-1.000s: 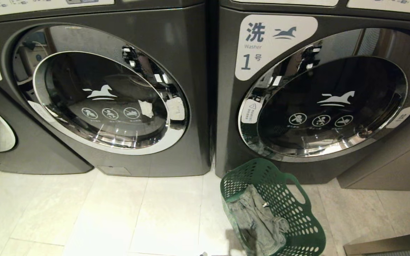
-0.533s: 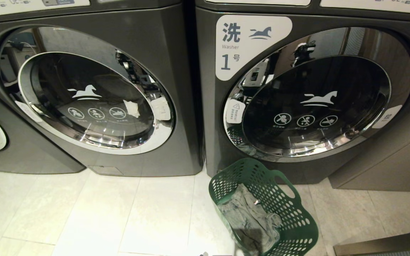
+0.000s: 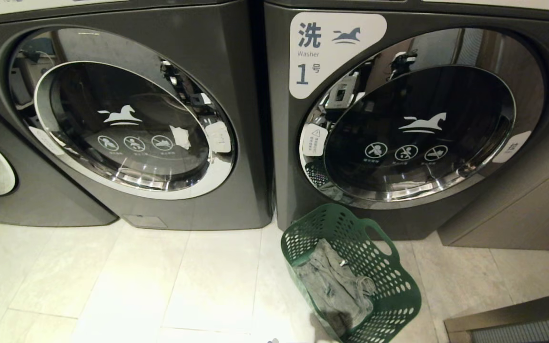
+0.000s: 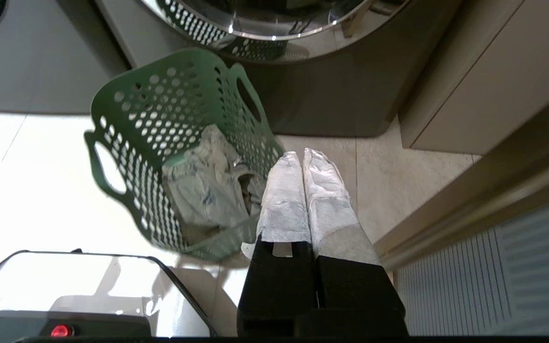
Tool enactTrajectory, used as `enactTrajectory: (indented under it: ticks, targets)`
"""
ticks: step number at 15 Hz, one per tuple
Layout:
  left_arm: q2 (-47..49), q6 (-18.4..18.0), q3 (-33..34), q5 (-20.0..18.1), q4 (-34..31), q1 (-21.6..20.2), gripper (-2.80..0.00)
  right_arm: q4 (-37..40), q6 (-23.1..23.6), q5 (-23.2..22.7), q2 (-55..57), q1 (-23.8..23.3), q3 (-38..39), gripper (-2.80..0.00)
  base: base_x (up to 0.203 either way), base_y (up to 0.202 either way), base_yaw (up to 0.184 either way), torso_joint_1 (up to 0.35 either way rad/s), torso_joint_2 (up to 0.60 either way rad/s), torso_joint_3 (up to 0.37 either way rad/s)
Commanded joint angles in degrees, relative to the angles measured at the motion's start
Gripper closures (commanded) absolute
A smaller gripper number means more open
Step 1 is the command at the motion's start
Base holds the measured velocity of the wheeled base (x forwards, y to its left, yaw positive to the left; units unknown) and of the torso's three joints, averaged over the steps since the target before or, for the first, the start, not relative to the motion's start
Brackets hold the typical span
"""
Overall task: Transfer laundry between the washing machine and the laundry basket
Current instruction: Open the lid of the washing machine
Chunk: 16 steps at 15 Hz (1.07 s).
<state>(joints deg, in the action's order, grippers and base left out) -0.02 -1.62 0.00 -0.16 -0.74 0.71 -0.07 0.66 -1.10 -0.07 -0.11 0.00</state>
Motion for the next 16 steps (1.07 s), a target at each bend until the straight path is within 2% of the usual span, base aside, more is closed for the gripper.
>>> enactTrajectory:
  ticks: [1,4,6,16]
  targets:
    - [-0.2,0.0,0.0,0.0,0.0,0.0,0.00,0.0,0.0,0.0,0.0,0.0,-0.1,0.00,-0.201,0.000,0.006,-0.002,0.01,0.002]
    - [-0.1,0.7,0.0,0.0,0.0,0.0,0.00,-0.1,0.5,0.0,0.0,0.0,0.0,0.00,-0.158,0.000,0.001,-0.004,0.00,0.005]
    - [-0.2,1.9,0.0,0.1,0.1,0.0,0.00,-0.1,0.4,0.0,0.0,0.0,0.0,0.00,0.000,0.000,0.000,0.000,0.00,0.000]
    - [-0.1,1.9,0.1,0.1,0.1,0.0,0.00,-0.1,0.4,-0.1,0.0,0.0,0.0,0.00,0.000,-0.007,-0.001,0.000,0.00,0.000]
